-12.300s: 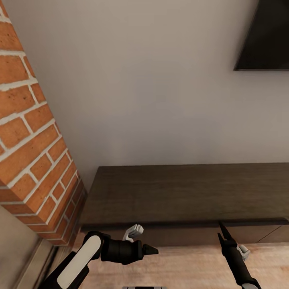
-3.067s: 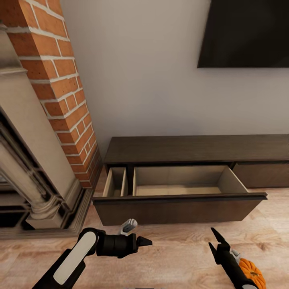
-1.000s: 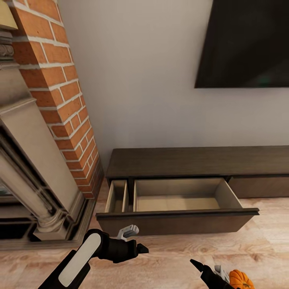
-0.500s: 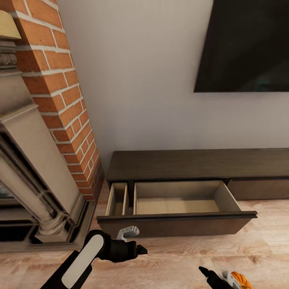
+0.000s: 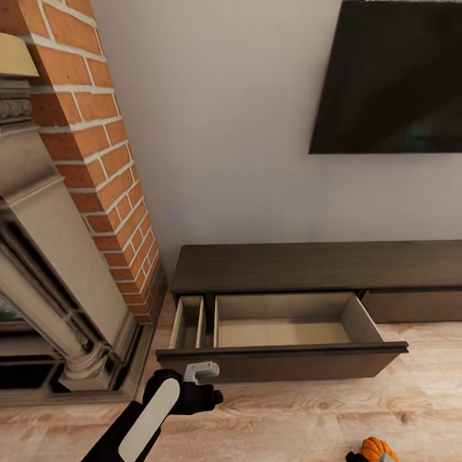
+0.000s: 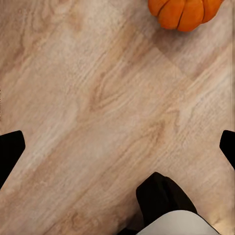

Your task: Place each of the two pumpkins and all three candles from the living room inside a cabinet in the living room (use any cabinet), then make sure every cabinet is closed, and position the cauldron so it is next to a table in the living room.

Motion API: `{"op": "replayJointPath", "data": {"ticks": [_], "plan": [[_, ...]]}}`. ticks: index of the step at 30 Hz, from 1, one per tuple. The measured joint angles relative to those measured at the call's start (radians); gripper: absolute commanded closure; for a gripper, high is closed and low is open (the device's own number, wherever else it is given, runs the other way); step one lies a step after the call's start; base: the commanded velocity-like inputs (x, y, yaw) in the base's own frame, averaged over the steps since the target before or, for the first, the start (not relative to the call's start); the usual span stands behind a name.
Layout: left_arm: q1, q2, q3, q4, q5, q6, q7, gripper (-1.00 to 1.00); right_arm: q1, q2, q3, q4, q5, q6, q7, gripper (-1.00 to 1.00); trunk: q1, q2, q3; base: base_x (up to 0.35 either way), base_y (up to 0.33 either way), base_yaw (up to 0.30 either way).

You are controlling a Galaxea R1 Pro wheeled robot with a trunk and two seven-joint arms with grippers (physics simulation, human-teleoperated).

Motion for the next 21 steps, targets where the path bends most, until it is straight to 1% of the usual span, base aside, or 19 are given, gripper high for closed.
{"op": "replayJointPath", "data": {"ticks": [2, 3, 4, 5, 6, 8, 9, 11, 12, 14, 17, 21], "plan": [[0.0, -0.007, -0.004, 0.004, -0.039, -0.007, 0.004, -1.0, 0.0, 0.0, 0.0, 0.0, 0.0, -0.006, -0.001, -1.0, -0.008, 0.014, 0.006, 0.0, 0.0, 0.0], [-0.001, -0.014, -0.006, 0.006, -0.067, -0.01, 0.005, -1.0, 0.0, 0.0, 0.0, 0.0, 0.0, -0.011, -0.001, -1.0, -0.012, 0.021, 0.009, 0.0, 0.0, 0.0], [-0.001, -0.023, -0.007, 0.012, -0.102, -0.011, 0.006, -1.0, 0.0, 0.0, 0.0, 0.0, 0.0, -0.015, -0.003, -1.0, -0.015, 0.028, 0.013, 0.0, 0.0, 0.0], [-0.001, -0.028, -0.007, 0.018, -0.122, -0.011, 0.006, -1.0, 0.0, 0.0, 0.0, 0.0, 0.0, -0.017, -0.003, -1.0, -0.019, 0.035, 0.016, 0.0, 0.0, 0.0], [-0.001, -0.042, -0.007, 0.039, -0.178, -0.012, 0.006, -1.0, 0.0, 0.0, 0.0, 0.0, 0.0, -0.02, -0.002, -1.0, -0.019, 0.035, 0.016, 0.0, 0.0, 0.0], [0.0, -0.067, -0.007, 0.073, -0.245, -0.014, 0.007, -1.0, 0.0, 0.0, 0.0, 0.0, 0.0, -0.022, -0.003, -1.0, -0.027, 0.049, 0.022, 0.0, 0.0, 0.0], [0.0, -0.08, -0.007, 0.09, -0.272, -0.014, 0.006, -1.0, 0.0, 0.0, -0.001, 0.0, 0.0, -0.022, -0.004, -1.0, -0.031, 0.056, 0.025, 0.0, 0.0, 0.0], [-0.001, -0.095, -0.006, 0.113, -0.305, -0.016, 0.006, -1.0, 0.0, 0.0, -0.001, 0.0, -0.001, -0.023, -0.004, -1.0, -0.038, 0.07, 0.031, 0.0, 0.0, 0.0], [-0.001, -0.101, -0.006, 0.123, -0.318, -0.016, 0.006, -1.0, 0.0, 0.0, -0.001, 0.0, -0.002, -0.023, -0.003, -1.0, -0.038, 0.07, 0.031, 0.0, 0.0, 0.0], [-0.001, -0.107, -0.006, 0.13, -0.33, -0.016, 0.001, -1.0, 0.0, 0.0, -0.002, 0.0, -0.002, -0.023, -0.001, -1.0, -0.038, 0.07, 0.031, 0.0, 0.0, 0.0], [-0.001, -0.11, -0.006, 0.131, -0.335, -0.016, -0.007, -1.0, 0.0, 0.0, -0.002, 0.0, -0.002, -0.024, 0.002, -1.0, -0.038, 0.07, 0.031, 0.0, 0.0, 0.0], [-0.001, -0.109, -0.006, 0.13, -0.333, -0.016, -0.011, -1.0, 0.0, 0.0, -0.001, 0.0, -0.003, -0.025, 0.004, -1.0, -0.038, 0.07, 0.031, 0.0, 0.0, 0.0]]}}
